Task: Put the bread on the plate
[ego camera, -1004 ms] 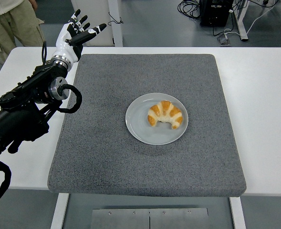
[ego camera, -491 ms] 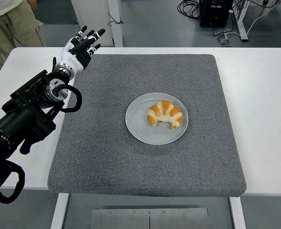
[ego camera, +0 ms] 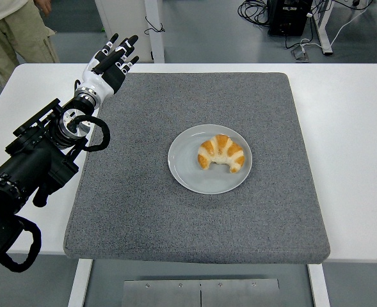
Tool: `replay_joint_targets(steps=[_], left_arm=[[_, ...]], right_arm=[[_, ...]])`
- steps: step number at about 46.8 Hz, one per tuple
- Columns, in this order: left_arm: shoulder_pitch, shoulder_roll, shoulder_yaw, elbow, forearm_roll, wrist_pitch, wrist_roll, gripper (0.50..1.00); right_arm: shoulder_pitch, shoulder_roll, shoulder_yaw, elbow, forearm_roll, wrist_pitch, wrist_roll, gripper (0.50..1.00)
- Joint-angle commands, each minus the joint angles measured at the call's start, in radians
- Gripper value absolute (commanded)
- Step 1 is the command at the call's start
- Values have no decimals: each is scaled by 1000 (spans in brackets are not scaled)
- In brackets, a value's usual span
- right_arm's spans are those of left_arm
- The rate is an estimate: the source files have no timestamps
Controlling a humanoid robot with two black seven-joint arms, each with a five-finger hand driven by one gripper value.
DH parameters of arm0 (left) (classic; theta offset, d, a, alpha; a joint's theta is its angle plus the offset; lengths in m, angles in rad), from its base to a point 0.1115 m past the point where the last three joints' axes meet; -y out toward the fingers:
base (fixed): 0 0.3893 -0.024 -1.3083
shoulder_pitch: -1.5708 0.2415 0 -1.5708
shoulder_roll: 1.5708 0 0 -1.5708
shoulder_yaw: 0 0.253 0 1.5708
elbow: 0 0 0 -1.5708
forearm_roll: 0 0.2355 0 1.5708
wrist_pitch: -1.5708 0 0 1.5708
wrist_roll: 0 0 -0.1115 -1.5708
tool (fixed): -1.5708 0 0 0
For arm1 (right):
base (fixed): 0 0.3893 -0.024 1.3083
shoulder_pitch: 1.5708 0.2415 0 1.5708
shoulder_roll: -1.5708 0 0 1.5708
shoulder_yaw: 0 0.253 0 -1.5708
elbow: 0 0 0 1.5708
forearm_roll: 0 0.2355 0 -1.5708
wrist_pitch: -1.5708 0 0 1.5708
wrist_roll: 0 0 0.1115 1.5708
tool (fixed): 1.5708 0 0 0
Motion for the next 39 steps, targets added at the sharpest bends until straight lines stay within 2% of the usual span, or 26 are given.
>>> replay_joint_targets(steps=[1, 39], left_arm=[[0, -2, -4, 0, 0, -1, 0, 975], [5, -13, 11, 0, 3, -1, -8, 975]], right_arm=[[0, 0, 0, 0, 1, 0, 0, 1000], [0, 0, -3, 11, -7, -3, 3, 1000]])
